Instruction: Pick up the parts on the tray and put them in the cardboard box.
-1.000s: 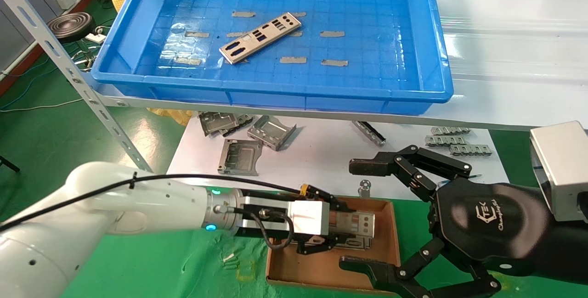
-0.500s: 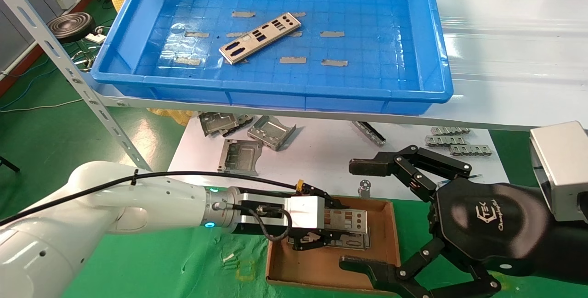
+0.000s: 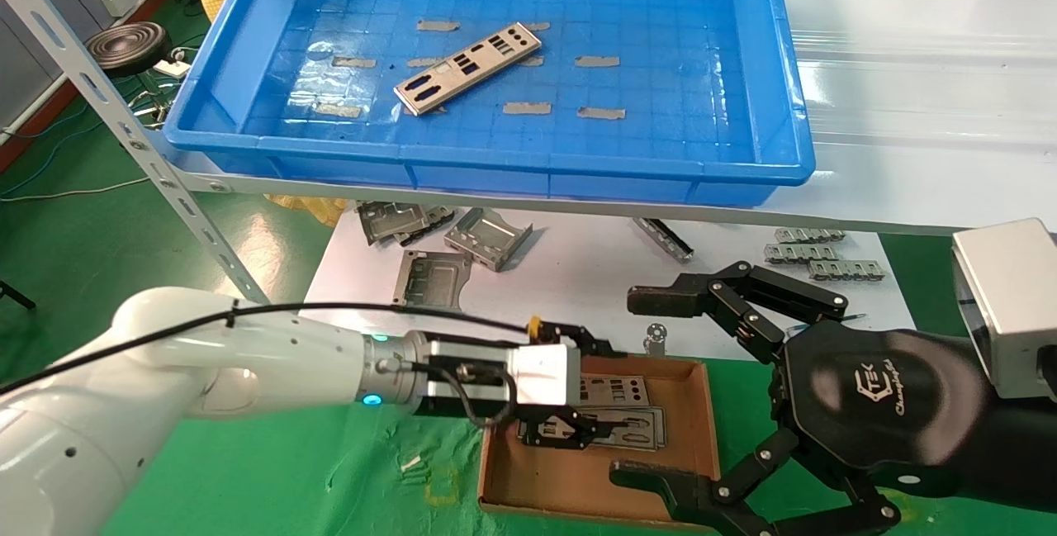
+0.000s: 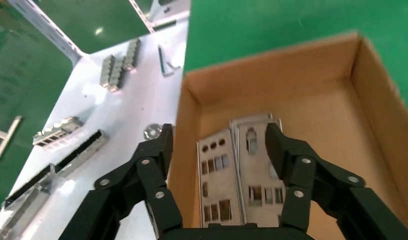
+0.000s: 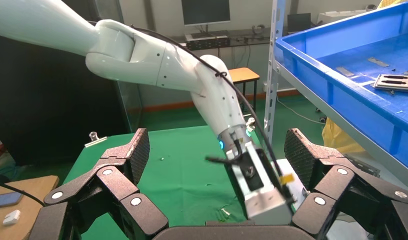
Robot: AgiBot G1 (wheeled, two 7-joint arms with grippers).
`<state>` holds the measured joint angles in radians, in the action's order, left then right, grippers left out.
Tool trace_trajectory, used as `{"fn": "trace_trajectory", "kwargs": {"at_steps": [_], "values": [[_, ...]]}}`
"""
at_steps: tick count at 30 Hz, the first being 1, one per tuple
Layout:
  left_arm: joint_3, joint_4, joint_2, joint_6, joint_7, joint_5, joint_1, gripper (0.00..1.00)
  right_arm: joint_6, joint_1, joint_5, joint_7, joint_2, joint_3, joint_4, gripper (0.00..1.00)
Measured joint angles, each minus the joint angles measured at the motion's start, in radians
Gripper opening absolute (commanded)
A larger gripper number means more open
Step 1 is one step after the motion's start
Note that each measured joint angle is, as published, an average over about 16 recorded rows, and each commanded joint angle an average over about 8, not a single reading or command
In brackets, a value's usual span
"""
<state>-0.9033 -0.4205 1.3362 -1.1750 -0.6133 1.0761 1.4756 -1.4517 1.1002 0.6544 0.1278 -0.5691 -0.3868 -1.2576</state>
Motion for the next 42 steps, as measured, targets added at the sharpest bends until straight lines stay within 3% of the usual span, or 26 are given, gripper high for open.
{"fn": "trace_trajectory", "kwargs": {"at_steps": [19, 30, 42], "values": [[0.063, 0.094, -0.094, -0.349, 0.199, -0.189, 0.020, 1.00, 0.000, 0.000, 0.000, 0.000, 0.000, 0.000, 0.000, 1.00], [0.090, 0.062, -0.127, -0.369, 0.233, -0.207, 0.004, 1.00, 0.000, 0.000, 0.000, 0.000, 0.000, 0.000, 0.000, 1.00], [0.185, -0.105, -0.234, -0.359, 0.335, -0.231, -0.069, 1.00, 0.000, 0.000, 0.000, 0.000, 0.000, 0.000, 0.000, 1.00]]}}
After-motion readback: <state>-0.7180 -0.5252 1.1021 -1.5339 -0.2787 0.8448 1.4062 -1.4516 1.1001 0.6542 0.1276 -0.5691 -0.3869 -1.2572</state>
